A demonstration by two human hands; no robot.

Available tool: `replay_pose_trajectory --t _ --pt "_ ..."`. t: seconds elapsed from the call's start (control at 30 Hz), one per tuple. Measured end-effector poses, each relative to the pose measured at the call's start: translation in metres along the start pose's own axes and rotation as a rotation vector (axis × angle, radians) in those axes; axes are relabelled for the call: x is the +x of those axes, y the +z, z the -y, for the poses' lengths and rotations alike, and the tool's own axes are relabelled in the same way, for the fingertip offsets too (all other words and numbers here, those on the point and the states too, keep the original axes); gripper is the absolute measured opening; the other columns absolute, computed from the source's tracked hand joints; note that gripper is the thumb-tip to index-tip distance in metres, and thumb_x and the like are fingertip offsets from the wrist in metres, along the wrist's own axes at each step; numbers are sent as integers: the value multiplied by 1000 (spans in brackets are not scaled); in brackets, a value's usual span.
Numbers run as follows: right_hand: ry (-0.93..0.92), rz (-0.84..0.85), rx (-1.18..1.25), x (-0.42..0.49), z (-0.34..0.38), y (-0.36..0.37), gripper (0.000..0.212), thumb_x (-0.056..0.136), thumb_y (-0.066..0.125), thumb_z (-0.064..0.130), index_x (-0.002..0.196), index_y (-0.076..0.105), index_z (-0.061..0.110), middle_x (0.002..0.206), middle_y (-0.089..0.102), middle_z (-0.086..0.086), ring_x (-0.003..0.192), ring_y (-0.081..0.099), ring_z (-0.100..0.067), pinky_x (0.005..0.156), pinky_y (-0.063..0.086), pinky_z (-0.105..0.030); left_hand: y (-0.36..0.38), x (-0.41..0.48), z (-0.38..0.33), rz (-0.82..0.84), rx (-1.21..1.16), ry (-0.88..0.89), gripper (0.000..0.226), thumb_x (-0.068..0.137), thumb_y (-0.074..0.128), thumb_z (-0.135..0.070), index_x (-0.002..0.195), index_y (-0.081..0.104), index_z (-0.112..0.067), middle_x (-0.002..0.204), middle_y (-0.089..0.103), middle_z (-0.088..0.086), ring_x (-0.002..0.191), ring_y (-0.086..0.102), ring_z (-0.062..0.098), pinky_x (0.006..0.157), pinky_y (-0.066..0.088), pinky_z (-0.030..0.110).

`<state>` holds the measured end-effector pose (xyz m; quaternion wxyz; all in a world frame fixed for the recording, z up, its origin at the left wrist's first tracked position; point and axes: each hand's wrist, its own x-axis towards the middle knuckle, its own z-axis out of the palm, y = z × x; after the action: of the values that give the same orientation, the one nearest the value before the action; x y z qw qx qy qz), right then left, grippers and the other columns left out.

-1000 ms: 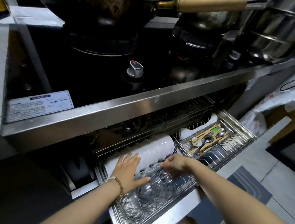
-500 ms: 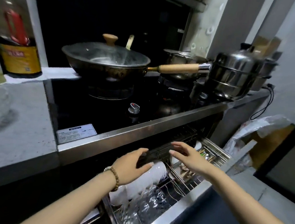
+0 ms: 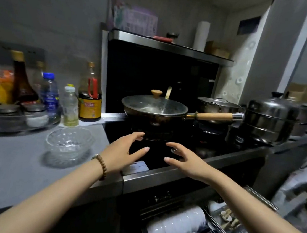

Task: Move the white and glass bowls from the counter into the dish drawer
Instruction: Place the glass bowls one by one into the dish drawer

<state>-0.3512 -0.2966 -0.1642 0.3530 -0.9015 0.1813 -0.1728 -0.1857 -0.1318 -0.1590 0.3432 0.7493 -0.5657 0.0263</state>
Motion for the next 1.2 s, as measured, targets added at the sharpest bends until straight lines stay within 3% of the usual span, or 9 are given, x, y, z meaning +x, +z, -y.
replay_pose_trajectory --t 0.2,0.37,0.47,0.6,0.73,0.9,1.1,1.2 --pt "-95 94 -17 41 49 45 60 87 63 37 141 38 30 149 39 6 139 34 -13 112 33 -32 -59 -33 45 -89 48 -142 59 87 50 -50 139 36 -25 139 48 -5 128 43 11 105 38 31" --pt "-136 149 26 71 81 87 60 87 64 36 141 37 32 149 39 5 139 33 -12 95 38 -22 -90 -57 88 -174 130 -234 60 86 54 -51 137 40 -24 141 46 -3 129 40 13 105 30 25" --pt "-159 150 47 88 99 111 62 86 66 33 141 38 26 149 39 4 139 35 -16 103 36 -26 -103 -68 115 -204 119 -304 64 82 57 -53 136 40 -25 142 44 -2 130 38 15 106 30 27" --pt "-180 155 53 108 116 139 65 84 68 35 141 39 23 149 40 0 139 35 -17 111 33 -31 -111 -78 143 -223 38 -373 81 72 62 -62 138 36 -23 142 43 -2 129 40 14 110 33 34" --pt "-188 165 41 124 120 157 67 82 69 37 141 40 23 149 39 3 138 35 -15 105 29 -21 -109 -82 163 -196 -81 -474 111 55 60 -78 143 26 -20 148 35 -2 135 34 16 112 32 42" --pt "-168 170 7 134 117 168 69 78 71 44 138 43 25 148 40 7 137 35 -10 103 25 -17 -104 -77 180 -156 -238 -518 107 50 64 -79 138 33 -27 143 41 -2 128 41 15 110 35 41" --pt "-162 138 13 141 113 179 58 71 74 52 122 58 29 143 46 10 130 38 -4 100 23 -18 -98 -74 191 -142 -274 -507 107 52 61 -78 142 25 -30 146 33 -4 133 32 13 110 29 35" --pt "-169 109 53 141 109 183 54 69 76 51 116 62 28 139 47 12 127 38 0 100 23 -18 -95 -75 193 -158 -282 -506 105 55 60 -77 142 24 -32 149 30 -3 136 29 15 112 28 39"
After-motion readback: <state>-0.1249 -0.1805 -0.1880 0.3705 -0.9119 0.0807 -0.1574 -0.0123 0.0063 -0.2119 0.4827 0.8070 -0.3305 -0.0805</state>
